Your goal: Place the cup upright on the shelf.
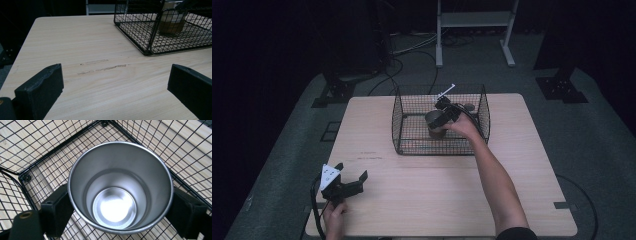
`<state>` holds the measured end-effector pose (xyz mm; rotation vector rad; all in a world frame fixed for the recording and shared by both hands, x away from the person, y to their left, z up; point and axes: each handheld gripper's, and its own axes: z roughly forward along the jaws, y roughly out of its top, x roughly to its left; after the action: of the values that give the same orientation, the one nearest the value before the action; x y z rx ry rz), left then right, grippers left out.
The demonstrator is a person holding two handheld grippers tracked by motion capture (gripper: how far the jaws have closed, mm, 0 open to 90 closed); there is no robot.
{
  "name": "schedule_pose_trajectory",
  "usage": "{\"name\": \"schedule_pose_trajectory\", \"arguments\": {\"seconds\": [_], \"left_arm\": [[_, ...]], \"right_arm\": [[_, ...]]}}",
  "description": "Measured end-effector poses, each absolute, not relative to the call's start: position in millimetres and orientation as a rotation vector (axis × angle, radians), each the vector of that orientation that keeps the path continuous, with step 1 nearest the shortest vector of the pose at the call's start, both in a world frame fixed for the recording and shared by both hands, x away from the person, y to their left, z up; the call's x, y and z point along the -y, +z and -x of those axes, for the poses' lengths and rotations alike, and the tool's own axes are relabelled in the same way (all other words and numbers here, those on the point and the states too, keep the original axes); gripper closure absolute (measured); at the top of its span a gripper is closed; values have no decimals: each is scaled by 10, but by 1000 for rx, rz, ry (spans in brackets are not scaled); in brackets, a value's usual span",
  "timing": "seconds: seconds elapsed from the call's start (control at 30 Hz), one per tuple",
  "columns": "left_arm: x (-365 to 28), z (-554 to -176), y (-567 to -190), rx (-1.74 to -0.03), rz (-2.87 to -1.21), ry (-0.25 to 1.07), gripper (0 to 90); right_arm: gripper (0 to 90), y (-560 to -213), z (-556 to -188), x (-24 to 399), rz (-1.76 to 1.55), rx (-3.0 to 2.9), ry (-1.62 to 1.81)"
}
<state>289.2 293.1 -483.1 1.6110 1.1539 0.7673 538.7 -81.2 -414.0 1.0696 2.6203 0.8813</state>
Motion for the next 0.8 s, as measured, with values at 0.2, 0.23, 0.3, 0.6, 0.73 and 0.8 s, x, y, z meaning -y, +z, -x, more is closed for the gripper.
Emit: {"name": "schedule_pose_trajectory", "arguments": {"seconds": [0.2,0.23,0.3,0.6,0.73,0.8], "left_arm": [[-2933,-2891,-4830,-1154,-1611,767,0],[-2932,-2890,-4830,-1153,-1611,767,0],[-2931,-2889,-4829,-1153,-1612,766,0],[-2933,-2892,-4830,-1155,-1611,767,0],[-2930,-2892,-4831,-1153,-1613,766,0],[-2929,-2892,-4831,-1154,-1611,766,0]], "right_arm": [[140,-4117,-5364,810,-1046,-2627,866],[140,-4117,-5364,810,-1046,-2627,866],[134,-4116,-5358,810,-1043,-2631,859],[127,-4104,-5339,797,-1013,-2633,836],[124,-4104,-5335,803,-1017,-2632,834],[123,-4099,-5331,801,-1008,-2633,830]]}}
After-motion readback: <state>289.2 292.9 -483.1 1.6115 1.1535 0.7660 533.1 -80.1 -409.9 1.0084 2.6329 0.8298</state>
